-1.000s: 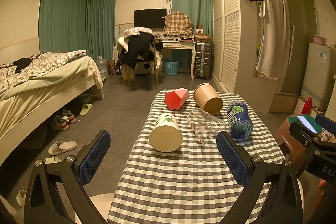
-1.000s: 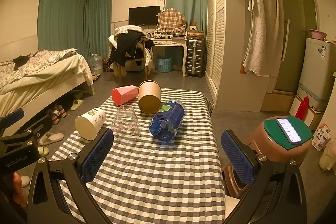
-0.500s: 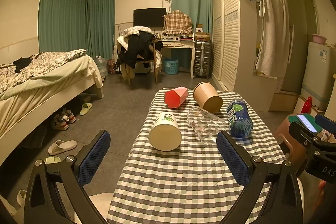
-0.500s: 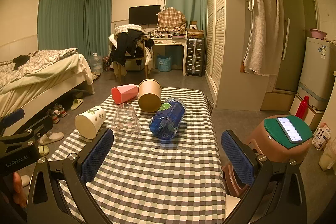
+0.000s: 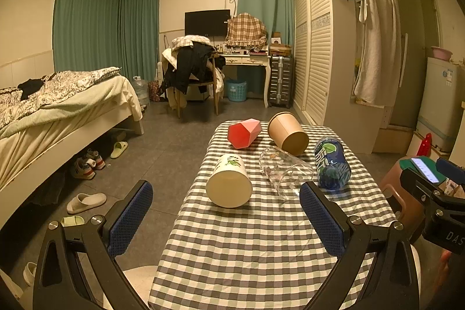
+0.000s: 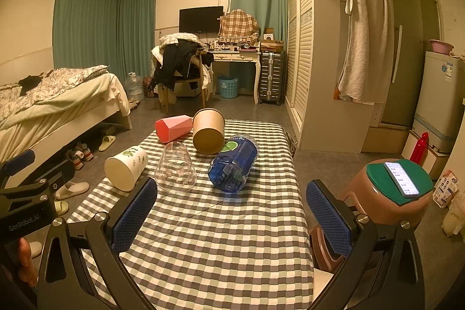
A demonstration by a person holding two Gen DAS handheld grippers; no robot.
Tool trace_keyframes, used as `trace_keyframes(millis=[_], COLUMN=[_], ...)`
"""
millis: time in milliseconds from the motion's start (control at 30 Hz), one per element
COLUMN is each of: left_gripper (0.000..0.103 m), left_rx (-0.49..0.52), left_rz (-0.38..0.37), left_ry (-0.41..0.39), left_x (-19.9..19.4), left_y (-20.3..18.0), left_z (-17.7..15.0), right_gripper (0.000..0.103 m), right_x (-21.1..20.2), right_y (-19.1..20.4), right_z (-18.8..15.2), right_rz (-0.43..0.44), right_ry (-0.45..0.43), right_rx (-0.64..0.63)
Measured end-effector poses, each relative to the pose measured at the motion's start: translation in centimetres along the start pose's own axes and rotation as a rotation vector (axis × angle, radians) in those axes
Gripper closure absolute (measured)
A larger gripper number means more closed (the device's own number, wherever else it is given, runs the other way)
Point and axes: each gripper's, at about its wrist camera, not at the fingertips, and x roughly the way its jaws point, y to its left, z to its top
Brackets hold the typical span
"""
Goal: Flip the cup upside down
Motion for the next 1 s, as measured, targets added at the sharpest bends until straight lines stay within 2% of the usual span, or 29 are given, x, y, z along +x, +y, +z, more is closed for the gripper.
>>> trace_keyframes(millis=[600, 833, 1000], left_gripper=[0.000, 0.000, 0.000], left_rx=[-0.007, -0.029, -0.029], left_rz=[-0.002, -0.028, -0.007], left_ry=[0.015, 0.043, 0.033], left_x=[0.3, 2.7, 5.6], left_y=[0.1, 1.1, 2.5], left_z=[-0.1, 1.3, 3.2], right_gripper=[0.000, 0.000, 0.000], right_x=[0.2, 1.7, 4.5], right_y=[0.2, 1.2, 2.3], right_z=[0.1, 1.2, 3.2], right_rz=[-0.001, -0.005, 0.039], right_ry=[0.002, 0.020, 0.050], right_rx=[-0.008, -0.035, -0.057])
